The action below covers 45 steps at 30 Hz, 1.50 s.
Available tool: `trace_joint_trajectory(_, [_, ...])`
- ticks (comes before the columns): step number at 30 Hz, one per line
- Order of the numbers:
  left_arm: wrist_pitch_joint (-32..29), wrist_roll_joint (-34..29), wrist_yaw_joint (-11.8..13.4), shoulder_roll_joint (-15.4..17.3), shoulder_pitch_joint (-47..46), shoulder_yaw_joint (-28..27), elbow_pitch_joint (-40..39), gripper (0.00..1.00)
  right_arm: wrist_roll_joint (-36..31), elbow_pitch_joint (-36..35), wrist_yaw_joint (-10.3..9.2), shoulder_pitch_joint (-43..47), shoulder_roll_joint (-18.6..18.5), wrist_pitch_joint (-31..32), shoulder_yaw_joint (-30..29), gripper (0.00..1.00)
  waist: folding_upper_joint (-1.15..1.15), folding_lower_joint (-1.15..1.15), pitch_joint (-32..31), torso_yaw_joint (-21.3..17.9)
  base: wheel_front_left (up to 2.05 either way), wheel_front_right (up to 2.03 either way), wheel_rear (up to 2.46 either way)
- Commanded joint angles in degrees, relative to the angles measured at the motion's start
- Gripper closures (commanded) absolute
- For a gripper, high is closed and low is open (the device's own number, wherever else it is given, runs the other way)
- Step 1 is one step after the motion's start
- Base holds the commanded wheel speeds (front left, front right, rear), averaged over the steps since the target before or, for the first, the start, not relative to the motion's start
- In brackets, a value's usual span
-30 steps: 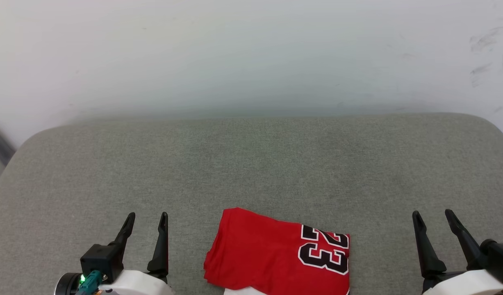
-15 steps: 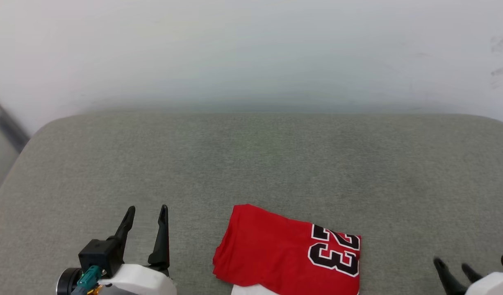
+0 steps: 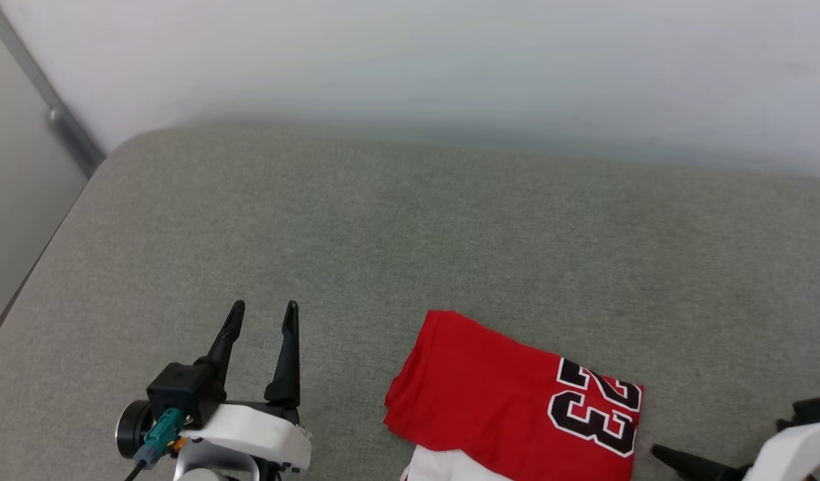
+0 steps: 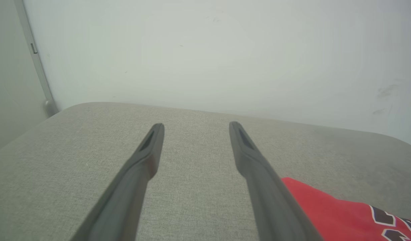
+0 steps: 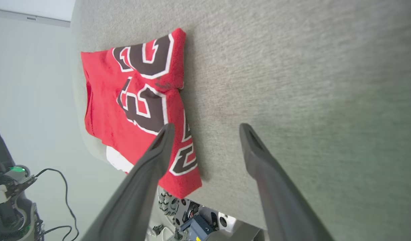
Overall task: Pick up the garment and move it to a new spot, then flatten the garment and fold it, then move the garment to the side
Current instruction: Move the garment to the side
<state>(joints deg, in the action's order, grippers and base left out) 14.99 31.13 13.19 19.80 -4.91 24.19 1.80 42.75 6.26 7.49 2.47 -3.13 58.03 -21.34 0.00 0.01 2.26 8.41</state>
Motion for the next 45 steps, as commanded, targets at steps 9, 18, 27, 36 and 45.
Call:
trace_joint_trajectory(9, [0.2,-2.0,-2.5,-0.9,-3.2,-0.8,1.0,0.00,9.1,13.8,-0.07,-5.3,0.5,-4.9,8.4,0.00,0.00,-0.01,4.7,2.7,0.00,0.00,0.00])
trace_joint_trajectory(18, [0.2,-2.7,-2.8,-0.8,-1.6,-1.0,2.3,0.00,5.7,13.3,-0.02,-8.0,-1.9,-9.3,13.5,1.00,0.00,-0.01,2.0,0.9,0.00,0.00,0.00])
trace_joint_trajectory(27, [0.2,-2.2,-2.7,-0.8,0.6,-1.6,1.0,0.00,-11.2,10.7,-0.01,-11.8,-8.1,-14.4,21.2,1.00,0.00,-0.01,-0.7,-8.4,0.00,0.00,0.00])
trace_joint_trajectory(36, [0.2,-4.0,-4.9,-1.9,-2.8,-0.9,-2.9,0.00,-23.6,13.1,-0.01,-21.0,-13.5,-16.7,23.4,1.00,0.00,-0.01,6.2,-20.7,0.00,0.00,0.00])
trace_joint_trajectory(45, [-1.9,-6.9,-8.3,0.8,-11.9,0.6,-6.4,0.00,-30.7,17.9,-0.03,-32.3,-15.7,-23.2,15.8,1.00,0.00,-0.01,21.1,-27.1,0.00,0.00,0.00])
